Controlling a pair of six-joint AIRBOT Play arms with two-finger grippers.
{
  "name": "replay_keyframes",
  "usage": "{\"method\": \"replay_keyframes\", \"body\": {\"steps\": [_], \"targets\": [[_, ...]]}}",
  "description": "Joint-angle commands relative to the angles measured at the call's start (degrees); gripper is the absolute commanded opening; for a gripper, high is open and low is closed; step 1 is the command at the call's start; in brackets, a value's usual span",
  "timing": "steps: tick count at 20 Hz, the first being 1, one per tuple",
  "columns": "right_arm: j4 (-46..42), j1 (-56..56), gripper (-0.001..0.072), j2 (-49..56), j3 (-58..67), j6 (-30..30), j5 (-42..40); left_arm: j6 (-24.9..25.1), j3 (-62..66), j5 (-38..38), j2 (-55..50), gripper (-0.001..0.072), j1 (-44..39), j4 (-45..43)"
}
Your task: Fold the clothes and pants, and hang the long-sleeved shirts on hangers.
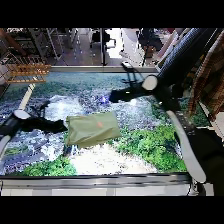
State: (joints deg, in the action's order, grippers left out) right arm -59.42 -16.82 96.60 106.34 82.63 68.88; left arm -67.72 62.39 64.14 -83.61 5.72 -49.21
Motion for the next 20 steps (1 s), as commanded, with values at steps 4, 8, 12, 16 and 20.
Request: {"method": "replay_keyframes", "body": {"steps": [4,8,12,16,20], "targets": [[13.1,12.2,0.0594,-0.5,-25.4,-8.1,3.2,-3.3,0.8,-8.2,-11.1,0.0005,-7.5,-0.7],[22.5,11.8,0.0597,11.1,-22.8,-12.2,-0.8,-6.9,0.9,-7.6,-11.7,0.0004,-6.5,-3.8],[26.3,10.0,0.0607,21.7,-10.4,-9.1,5.3,-6.9,0.9,-7.3,-11.7,0.0004,-6.6,-3.7],[33.8,5.8,0.0490,31.5,2.0,-5.1,12.3,-6.9,0.9,-6.0,-11.6,0.0005,-6.6,-3.6],[34.8,3.7,0.0018,31.1,11.0,-4.5,15.9,-6.4,2.8,-1.6,-9.5,0.0004,-5.6,-3.3]]}}
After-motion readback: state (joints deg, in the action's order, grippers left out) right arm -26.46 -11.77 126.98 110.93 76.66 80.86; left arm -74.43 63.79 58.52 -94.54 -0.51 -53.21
